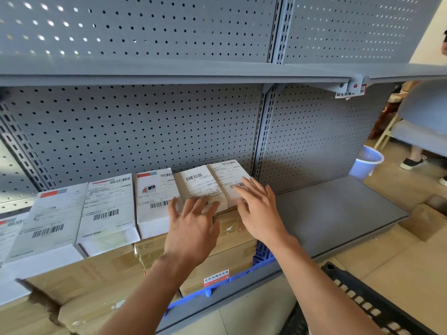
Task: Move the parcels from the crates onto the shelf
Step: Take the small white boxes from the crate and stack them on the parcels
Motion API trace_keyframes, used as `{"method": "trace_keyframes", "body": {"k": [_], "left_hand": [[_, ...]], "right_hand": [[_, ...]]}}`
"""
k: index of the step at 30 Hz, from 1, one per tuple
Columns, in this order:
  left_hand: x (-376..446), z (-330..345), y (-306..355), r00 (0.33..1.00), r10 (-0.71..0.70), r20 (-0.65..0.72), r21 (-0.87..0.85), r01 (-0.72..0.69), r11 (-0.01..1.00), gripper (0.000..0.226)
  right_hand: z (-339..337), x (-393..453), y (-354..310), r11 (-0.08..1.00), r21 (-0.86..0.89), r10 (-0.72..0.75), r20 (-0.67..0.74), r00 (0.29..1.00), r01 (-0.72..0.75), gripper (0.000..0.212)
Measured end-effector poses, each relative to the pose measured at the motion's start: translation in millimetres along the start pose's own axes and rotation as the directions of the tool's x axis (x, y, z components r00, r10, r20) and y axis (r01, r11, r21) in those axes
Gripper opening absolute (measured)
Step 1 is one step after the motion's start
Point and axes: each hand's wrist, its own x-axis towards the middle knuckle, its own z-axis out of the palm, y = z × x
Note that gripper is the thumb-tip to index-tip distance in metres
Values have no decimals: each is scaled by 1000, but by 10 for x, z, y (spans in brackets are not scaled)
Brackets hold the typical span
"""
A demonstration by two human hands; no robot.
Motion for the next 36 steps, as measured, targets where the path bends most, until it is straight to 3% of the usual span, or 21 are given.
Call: {"method": "trace_keyframes", "body": {"k": [6, 12, 22, 28, 36], "left_hand": [[2, -64, 105, 998, 39, -43, -29, -40, 999, 42], [-132, -112, 396, 993, 110, -36, -74, -113, 991, 43], [-504, -190, 1258, 943, 289, 166, -234, -247, 940, 48], [-778, -142, 1559, 904, 322, 281, -341, -219, 914, 45], [-737, -203, 2163, 860, 424, 284, -467, -262, 845, 37]], "right_hand": [[-346, -186, -48, 1000, 20, -5, -46, 999, 5, 31], [-717, -559, -111, 976, -83, 213, 186, 959, -201, 39], [-1008, -1639, 112, 881, -79, 469, 284, 836, -467, 38], [-1285, -2113, 191, 808, -97, 587, 221, 779, -581, 28], [-1681, -2599, 248, 739, -115, 674, 88, 734, -664, 31]]}}
